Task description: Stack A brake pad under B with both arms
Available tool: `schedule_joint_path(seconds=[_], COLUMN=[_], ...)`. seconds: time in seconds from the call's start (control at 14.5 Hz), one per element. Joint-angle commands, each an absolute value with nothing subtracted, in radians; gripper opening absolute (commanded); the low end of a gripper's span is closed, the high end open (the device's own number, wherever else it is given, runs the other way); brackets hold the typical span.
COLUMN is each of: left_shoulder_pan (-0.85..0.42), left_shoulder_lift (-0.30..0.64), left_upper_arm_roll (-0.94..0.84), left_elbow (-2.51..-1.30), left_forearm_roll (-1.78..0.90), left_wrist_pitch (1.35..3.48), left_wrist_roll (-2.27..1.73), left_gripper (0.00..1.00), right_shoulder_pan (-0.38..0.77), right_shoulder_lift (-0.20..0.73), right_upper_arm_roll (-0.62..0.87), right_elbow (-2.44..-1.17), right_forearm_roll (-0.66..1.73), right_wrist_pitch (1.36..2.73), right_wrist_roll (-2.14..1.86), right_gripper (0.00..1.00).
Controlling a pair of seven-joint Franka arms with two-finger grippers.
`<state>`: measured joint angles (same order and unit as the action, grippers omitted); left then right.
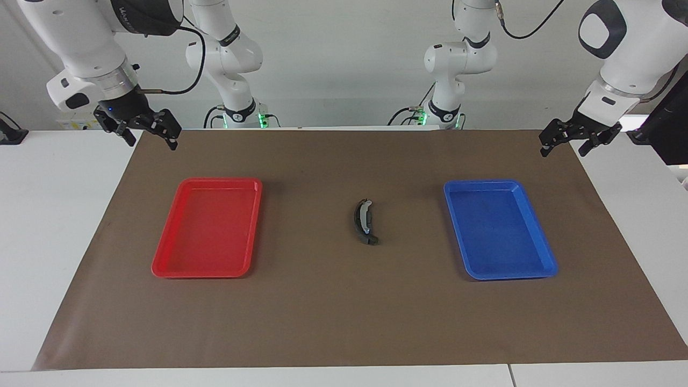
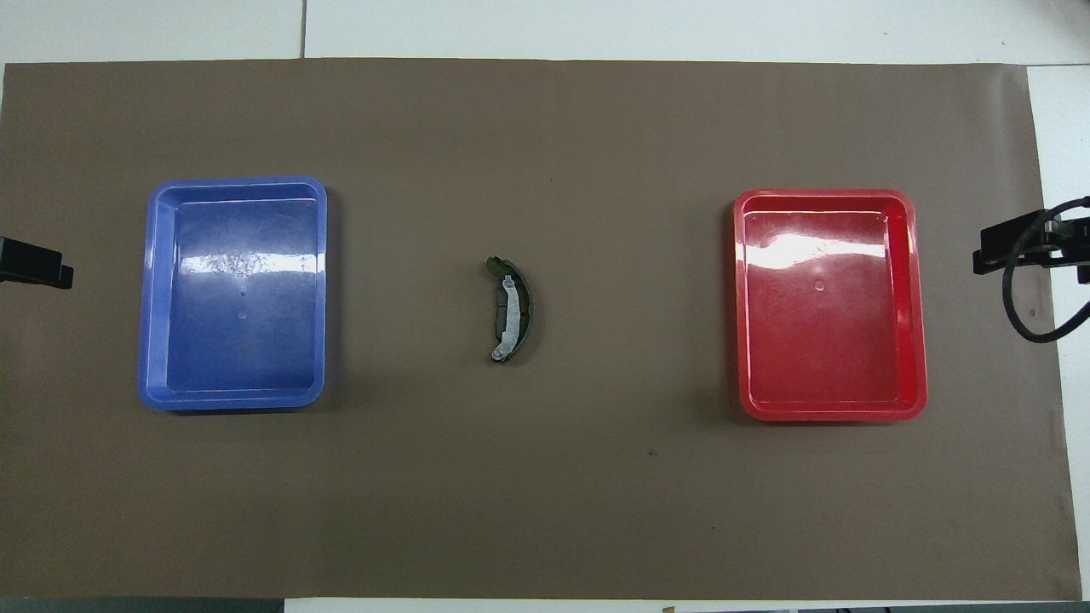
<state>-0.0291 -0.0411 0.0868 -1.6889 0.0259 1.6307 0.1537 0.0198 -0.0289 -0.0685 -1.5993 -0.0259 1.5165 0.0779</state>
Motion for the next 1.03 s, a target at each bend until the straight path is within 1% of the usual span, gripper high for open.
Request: schedule_joint_path(seconds=[0.0, 0.14, 0.96], left_shoulder_pan=[-0.021, -0.021, -0.021], left_shoulder_lift=[-0.067, -0.067, -0.067], left_upper_arm_roll=[0.083, 0.083, 0.083], left_elbow=[-1.717, -1.717, -1.717], left_forearm_roll=[0.028, 0.028, 0.028], left_wrist_pitch=[1.641, 1.641, 1.641], left_wrist_roll=[0.146, 0.144, 0.146], left_gripper=[0.99, 1.0, 1.0], right_shoulder_pan=[0.015, 0.05, 0.054], right_shoulder_lift=[-0.028, -0.026, -0.028], right_upper_arm_roll=[-0.06, -0.058, -0.06], right_elbow=[-1.589, -1.589, -1.58], right_forearm_roll=[-0.029, -0.055, -0.035], right_wrist_pitch=[1.499, 1.528, 1.508], right_wrist_roll=[0.06, 0.075, 0.071], right_gripper=[1.0, 1.0, 1.0])
